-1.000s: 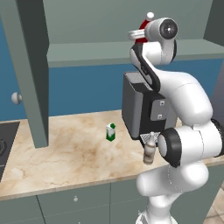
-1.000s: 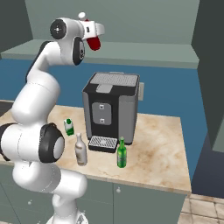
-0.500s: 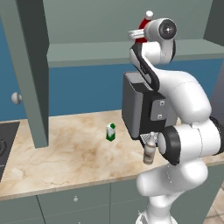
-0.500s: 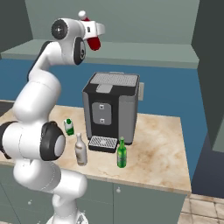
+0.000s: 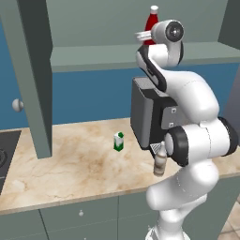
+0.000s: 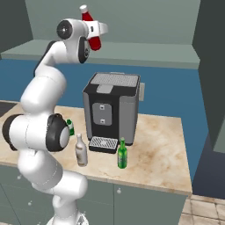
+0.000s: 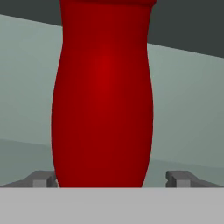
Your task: Sort all alcoholic drinks to one cabinet, and non-alcoholic drinks to the other.
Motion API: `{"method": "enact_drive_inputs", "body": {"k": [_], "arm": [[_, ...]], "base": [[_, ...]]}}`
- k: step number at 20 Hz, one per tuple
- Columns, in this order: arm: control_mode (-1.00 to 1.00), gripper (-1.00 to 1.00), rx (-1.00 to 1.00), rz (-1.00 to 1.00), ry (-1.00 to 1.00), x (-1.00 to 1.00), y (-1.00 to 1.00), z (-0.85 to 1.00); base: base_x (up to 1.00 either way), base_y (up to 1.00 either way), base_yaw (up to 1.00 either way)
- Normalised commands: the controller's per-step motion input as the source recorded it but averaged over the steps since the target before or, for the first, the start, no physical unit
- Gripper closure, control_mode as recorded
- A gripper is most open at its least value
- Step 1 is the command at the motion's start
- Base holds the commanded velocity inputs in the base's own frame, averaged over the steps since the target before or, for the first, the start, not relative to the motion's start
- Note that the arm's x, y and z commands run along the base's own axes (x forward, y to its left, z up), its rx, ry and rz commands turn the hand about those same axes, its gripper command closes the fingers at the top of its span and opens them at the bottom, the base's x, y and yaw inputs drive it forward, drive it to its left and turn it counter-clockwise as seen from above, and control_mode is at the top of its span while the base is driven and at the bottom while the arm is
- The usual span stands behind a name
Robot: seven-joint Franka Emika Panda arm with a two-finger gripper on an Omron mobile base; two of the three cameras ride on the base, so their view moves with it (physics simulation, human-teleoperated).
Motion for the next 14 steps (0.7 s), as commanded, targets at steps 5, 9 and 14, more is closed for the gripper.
{"method": "enact_drive_inputs", "body": {"k": [5, 9, 14], "arm": [[-1.00, -1.00, -0.02, 0.00, 0.00, 0.24, 0.00, 0.00], [-1.00, -1.00, -0.03, 0.00, 0.00, 0.17, 0.00, 0.00], [-1.00, -1.00, -0.01, 0.00, 0.00, 0.05, -0.02, 0.00]], "base": [[0.00, 0.00, 0.00], [0.00, 0.00, 0.00], [0.00, 0.00, 0.00]]}}
